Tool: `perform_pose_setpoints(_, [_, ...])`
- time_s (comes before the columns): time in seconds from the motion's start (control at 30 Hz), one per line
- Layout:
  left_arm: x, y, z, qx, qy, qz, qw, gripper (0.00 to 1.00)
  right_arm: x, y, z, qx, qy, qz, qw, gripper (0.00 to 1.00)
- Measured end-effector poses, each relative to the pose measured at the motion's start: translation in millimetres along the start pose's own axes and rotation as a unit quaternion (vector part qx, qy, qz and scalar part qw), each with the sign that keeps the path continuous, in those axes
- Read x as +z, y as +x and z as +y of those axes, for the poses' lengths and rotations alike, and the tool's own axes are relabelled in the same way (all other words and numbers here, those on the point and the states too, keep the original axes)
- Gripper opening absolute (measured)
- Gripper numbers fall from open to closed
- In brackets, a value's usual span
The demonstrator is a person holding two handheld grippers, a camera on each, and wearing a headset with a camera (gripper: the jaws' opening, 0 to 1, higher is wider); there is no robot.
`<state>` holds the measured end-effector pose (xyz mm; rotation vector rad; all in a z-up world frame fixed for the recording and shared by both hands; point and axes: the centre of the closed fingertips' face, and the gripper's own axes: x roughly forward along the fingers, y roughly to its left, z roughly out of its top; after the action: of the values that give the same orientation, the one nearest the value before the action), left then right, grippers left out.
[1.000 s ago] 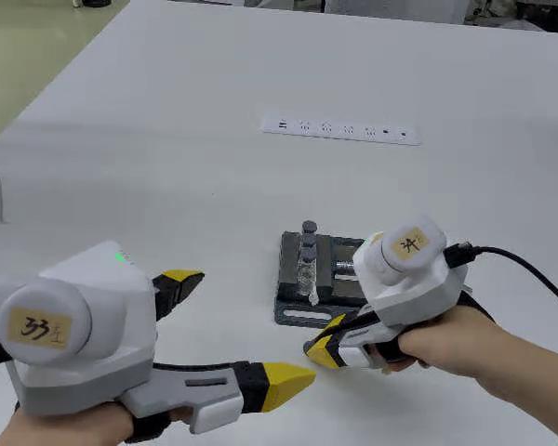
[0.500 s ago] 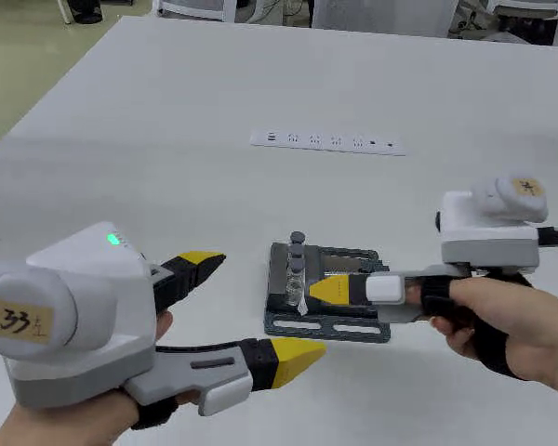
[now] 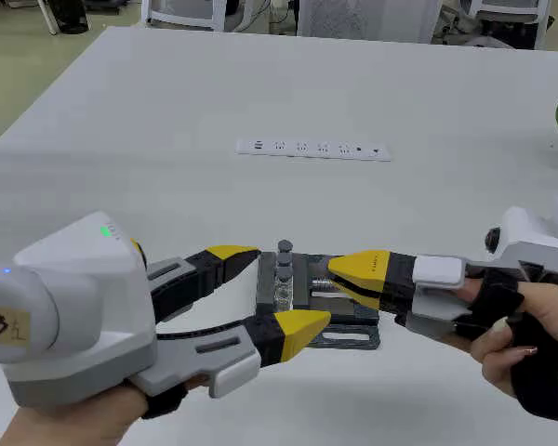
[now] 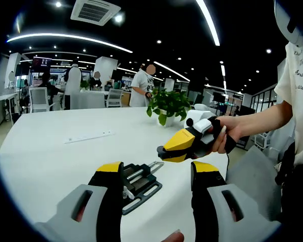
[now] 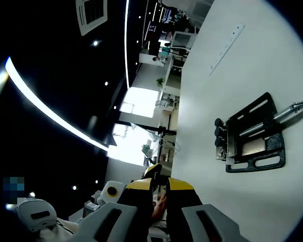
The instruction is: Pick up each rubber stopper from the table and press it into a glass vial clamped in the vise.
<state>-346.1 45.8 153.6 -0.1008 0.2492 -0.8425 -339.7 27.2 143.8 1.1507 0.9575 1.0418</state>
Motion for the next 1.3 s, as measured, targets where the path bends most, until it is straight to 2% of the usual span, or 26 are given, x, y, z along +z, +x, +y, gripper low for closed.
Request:
perform_pose_setpoints(0.2, [3.8,4.0,-8.4,-0.022,0.0,-0.007,0.9997,0.39,-12.1,1.5,12.4,0.023,0.03,0.0,0.9993,0.04])
perform_pose_setpoints(0.5, [5.7,7.8,-19.6,-0.053,0.007,-0.012,0.9985,0.17,-25.8,-1.1,19.5,0.041,0.053,0.013,0.9977,0.04])
perform_pose_setpoints(0.6, [6.0,8.5,-23.0,-0.062,0.008,-0.013,0.9979,0.12,-24.5,-3.2,20.2,0.046,0.055,0.015,0.9973,0.04])
perform_pose_setpoints(1.0, [6.0,8.4,-29.1,-0.08,0.005,-0.015,0.9967,0.04,-29.4,-3.5,23.9,0.057,0.064,0.02,0.9962,0.04])
perform_pose_setpoints(1.13, [6.6,6.9,-28.9,-0.082,0.0,-0.017,0.9965,0.04,-30.7,-3.4,24.3,0.067,0.081,0.018,0.9943,0.05])
perform_pose_setpoints(1.3, [7.1,5.4,-29.5,-0.082,0.008,-0.019,0.9965,0.03,-30.5,-3.6,25.5,0.076,0.096,0.018,0.9923,0.05])
